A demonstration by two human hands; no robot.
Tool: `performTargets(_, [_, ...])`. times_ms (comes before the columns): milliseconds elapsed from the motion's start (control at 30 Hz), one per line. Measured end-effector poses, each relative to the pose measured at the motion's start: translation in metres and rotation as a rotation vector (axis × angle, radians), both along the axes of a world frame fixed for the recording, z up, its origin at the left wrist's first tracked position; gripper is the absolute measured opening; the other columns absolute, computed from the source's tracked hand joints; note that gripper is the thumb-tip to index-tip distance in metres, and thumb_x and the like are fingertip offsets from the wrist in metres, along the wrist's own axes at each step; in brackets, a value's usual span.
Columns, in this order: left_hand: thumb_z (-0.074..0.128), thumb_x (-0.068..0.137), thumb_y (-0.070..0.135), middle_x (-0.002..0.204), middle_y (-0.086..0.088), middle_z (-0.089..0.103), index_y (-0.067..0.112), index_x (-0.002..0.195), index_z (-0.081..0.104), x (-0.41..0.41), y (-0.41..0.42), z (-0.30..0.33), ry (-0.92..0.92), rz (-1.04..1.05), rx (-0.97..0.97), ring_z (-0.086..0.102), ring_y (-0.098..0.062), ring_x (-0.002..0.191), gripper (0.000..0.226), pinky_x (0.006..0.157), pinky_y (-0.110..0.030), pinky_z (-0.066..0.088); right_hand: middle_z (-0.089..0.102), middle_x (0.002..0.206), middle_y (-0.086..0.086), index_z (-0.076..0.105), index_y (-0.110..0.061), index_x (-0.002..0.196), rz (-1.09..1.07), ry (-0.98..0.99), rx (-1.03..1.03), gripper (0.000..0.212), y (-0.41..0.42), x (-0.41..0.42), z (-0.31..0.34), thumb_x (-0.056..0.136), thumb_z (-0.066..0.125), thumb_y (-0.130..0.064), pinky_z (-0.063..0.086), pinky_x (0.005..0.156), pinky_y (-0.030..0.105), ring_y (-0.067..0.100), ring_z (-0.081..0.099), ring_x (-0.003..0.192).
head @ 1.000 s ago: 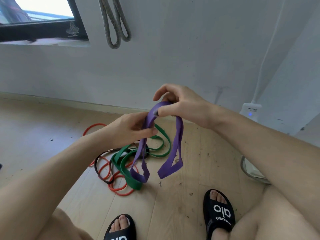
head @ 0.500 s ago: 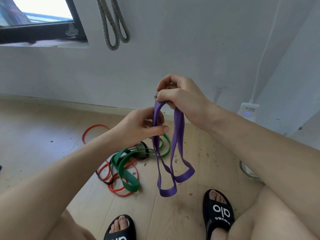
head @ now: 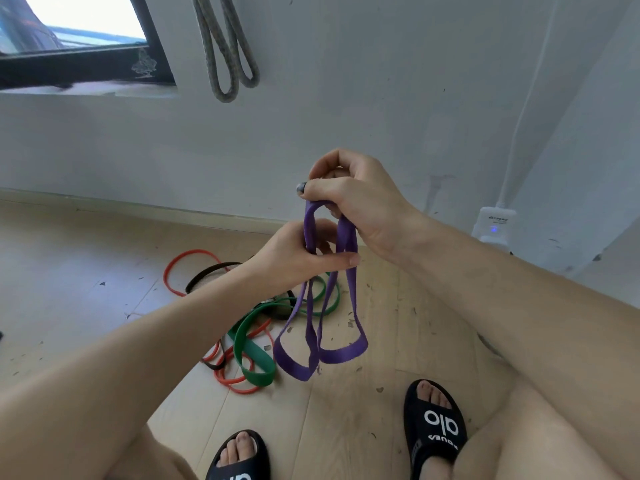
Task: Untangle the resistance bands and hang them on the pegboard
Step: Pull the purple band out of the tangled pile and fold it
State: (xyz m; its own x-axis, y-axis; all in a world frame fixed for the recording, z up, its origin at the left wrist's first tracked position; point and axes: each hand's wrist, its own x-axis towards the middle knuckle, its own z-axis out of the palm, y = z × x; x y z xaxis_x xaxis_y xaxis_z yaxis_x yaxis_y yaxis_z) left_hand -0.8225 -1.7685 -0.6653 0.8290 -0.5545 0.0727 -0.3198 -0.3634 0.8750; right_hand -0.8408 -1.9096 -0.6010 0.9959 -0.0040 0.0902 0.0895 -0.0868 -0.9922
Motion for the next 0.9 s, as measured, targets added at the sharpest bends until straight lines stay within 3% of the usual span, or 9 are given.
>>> performTargets(233, [0.085,0.071,0.043,0.091,-0.009,0.073,0.013,0.093,0.072,0.000,-0.010,-0.007,-0.043,0.048,-0.068,0.070,-0.033,0.089,0.040,0.083,-0.056,0.058,0.062,0.084,0.010,0.061,-0.013,0.084,-0.053,0.099,0.220,0.015,0.006,0.003,0.001,0.082,0.072,-0.003,0.040,0.055,0.026,0.009,0.048,0.053])
performTargets(400, [0.084,0.074,0.040,0.095,-0.021,0.070,0.006,0.099,0.069,0.001,-0.007,-0.003,0.010,0.042,-0.078,0.068,-0.040,0.092,0.045,0.089,-0.059,0.056,0.060,0.087,0.012,0.058,-0.010,0.092,-0.089,0.117,0.310,0.022,0.001,0.003,0.003,0.082,0.077,-0.004,0.038,0.053,0.025,0.010,0.042,0.052])
performTargets(600, [0.085,0.082,0.024,0.098,-0.009,0.074,0.012,0.103,0.070,0.004,-0.001,-0.003,0.046,0.039,-0.048,0.073,-0.027,0.092,0.028,0.090,-0.051,0.060,0.065,0.083,0.012,0.058,-0.007,0.090,-0.100,0.112,0.369,0.022,-0.006,0.007,0.006,0.080,0.074,0.004,0.036,0.051,0.027,0.013,0.040,0.051])
performTargets(700, [0.086,0.082,0.025,0.098,-0.004,0.075,0.014,0.101,0.072,0.005,-0.002,-0.004,0.020,0.051,-0.050,0.073,-0.026,0.092,0.026,0.089,-0.052,0.060,0.068,0.079,0.010,0.059,-0.007,0.087,-0.102,0.110,0.335,0.019,-0.006,0.006,0.006,0.077,0.071,0.005,0.035,0.051,0.027,0.013,0.040,0.051])
performTargets(800, [0.087,0.080,0.027,0.100,0.002,0.077,0.017,0.106,0.072,0.007,-0.001,-0.002,-0.006,0.035,-0.024,0.073,-0.019,0.094,0.031,0.091,-0.047,0.060,0.071,0.084,0.018,0.061,-0.011,0.079,-0.125,0.071,0.160,0.018,-0.007,0.004,0.007,0.066,0.073,-0.007,0.039,0.057,0.030,0.012,0.046,0.053])
performTargets(900, [0.087,0.080,0.029,0.102,0.005,0.077,0.019,0.110,0.069,0.009,0.004,-0.001,-0.028,0.028,0.006,0.072,-0.015,0.096,0.037,0.090,-0.039,0.060,0.075,0.088,0.016,0.061,-0.013,0.079,-0.126,0.009,0.005,0.017,-0.008,0.005,0.006,0.071,0.075,-0.006,0.043,0.066,0.029,0.010,0.055,0.058])
